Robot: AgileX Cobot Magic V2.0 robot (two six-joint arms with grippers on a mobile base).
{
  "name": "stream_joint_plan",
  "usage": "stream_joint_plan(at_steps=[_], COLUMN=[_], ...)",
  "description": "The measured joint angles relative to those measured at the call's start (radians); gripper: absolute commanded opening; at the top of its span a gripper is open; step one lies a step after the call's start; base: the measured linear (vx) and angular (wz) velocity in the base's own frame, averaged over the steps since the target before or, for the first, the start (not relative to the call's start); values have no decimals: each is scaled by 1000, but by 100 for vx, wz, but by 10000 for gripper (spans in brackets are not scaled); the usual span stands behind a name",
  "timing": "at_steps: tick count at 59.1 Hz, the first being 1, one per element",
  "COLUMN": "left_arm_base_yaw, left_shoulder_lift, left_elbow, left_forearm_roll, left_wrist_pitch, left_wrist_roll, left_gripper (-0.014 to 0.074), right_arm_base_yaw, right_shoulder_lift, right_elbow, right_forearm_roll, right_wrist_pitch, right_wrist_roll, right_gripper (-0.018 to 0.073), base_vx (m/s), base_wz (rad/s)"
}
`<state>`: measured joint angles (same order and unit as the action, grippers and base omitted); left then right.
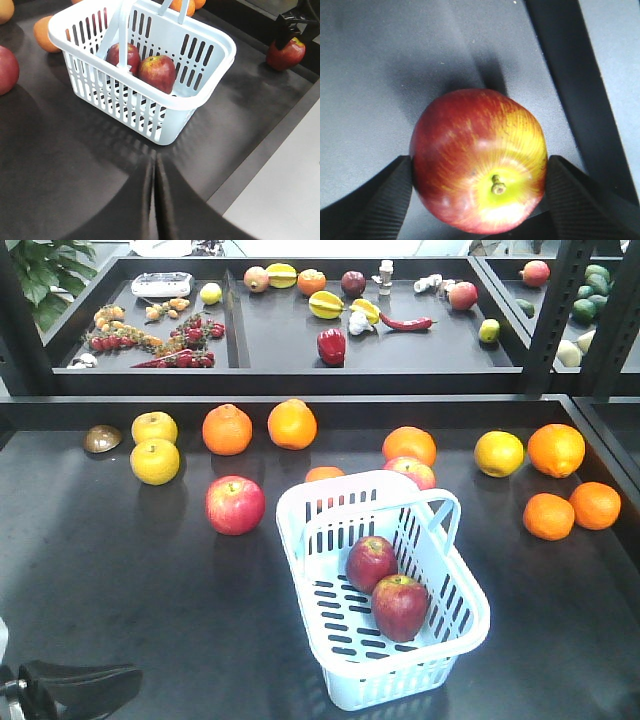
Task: Pick three apples into basket with both arms
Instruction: 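Lift the third red apple and carry it over the basket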
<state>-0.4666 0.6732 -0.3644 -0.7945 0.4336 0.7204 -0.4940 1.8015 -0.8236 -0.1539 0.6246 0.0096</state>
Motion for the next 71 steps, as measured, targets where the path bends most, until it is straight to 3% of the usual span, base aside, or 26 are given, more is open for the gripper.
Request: stream_joint_plan(at_steps=[10, 26, 47, 71], left_arm_base_yaw=[0, 0, 0, 0], left_shoulder_lift=[0, 0, 0, 0], left_elbow=[0, 0, 0, 0], left_forearm_roll=[0, 0, 0, 0], left_wrist_pitch=[0, 0, 0, 0], left_wrist_roll=[0, 0, 0, 0], left_gripper=[-6, -6, -6, -6], right_arm_base_yaw=[0, -2, -2, -2], right_shoulder_lift=[-45, -167, -330, -517], right_elbow=[0, 0, 1, 2], right_forearm_roll=[9, 144, 453, 878], right_wrist_pitch=[-1, -3, 26, 157], right_wrist_roll=[-10, -139, -428, -782], right_gripper=[25, 25, 29, 29], base_vx=[0, 0, 0, 0], base_wz=[0, 0, 0, 0])
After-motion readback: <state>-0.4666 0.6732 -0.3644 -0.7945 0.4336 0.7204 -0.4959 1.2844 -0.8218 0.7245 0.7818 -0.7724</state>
